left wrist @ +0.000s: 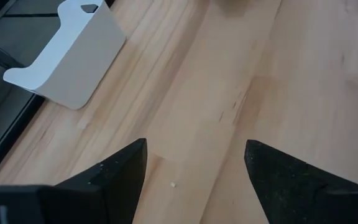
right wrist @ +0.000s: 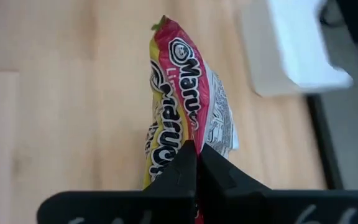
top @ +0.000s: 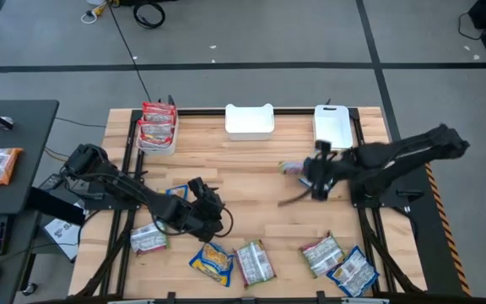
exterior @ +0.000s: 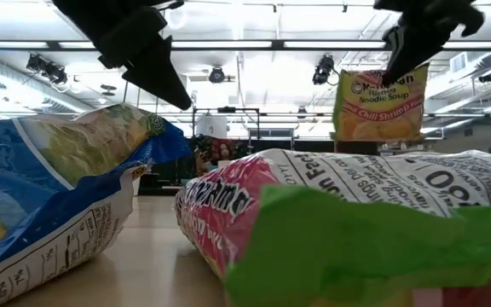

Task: Sort Maruchan noodles
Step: Put the green noodle pack into the right white bin

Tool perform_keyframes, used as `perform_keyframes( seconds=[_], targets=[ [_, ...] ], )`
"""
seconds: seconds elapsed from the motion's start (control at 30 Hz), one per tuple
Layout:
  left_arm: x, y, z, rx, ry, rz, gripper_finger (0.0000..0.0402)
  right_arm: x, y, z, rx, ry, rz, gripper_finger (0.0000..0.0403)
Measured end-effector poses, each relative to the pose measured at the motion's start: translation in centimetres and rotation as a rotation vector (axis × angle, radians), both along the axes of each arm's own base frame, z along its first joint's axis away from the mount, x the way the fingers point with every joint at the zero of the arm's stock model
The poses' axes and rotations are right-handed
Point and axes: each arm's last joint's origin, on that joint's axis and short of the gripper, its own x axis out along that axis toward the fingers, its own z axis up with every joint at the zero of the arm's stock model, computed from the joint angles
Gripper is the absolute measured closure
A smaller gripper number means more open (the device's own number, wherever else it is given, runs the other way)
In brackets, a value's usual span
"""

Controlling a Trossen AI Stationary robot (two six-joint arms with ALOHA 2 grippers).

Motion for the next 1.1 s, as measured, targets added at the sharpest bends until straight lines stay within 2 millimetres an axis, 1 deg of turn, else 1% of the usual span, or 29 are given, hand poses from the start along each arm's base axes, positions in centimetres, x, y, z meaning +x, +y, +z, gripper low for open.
perform_keyframes(
  seconds=[0.13, 0.27, 0.47, 0.7, 0.87, 1.0, 1.1],
  targets=[
    [-0.1, -0.3, 0.0, -0.005, -0.005, -0.004, 0.0127, -1.8, -2.6, 0.8, -0.047, 0.020, -0.120, 0.0401],
    [-0.2, -0.4, 0.0, -0.018, -0.014, 0.001, 0.0127, -3.4, -4.4, 1.5, -0.151, 0.020, -0.233, 0.0401],
    [-0.3, -0.6, 0.0, -0.034, -0.028, 0.010, 0.0127, -5.1, -6.0, 2.3, -0.226, 0.028, -0.301, 0.0401],
    [0.0, -0.5, 0.0, -0.095, -0.089, 0.065, 0.0127, -7.1, -7.3, 1.6, -0.237, 0.229, -0.367, 0.0401],
    [0.0, -0.5, 0.1, -0.093, -0.088, 0.056, 0.0127, -8.1, -7.5, 1.3, -0.186, 0.330, -0.317, 0.0401],
    [0.0, -0.6, 0.0, -0.114, -0.076, 0.043, 0.0127, -8.5, -7.3, 0.6, -0.129, 0.319, -0.179, 0.0401],
    [0.0, -0.6, 0.0, -0.115, -0.075, 0.043, 0.0127, -8.8, -7.3, 0.0, -0.122, 0.275, -0.120, 0.0401]
  ],
)
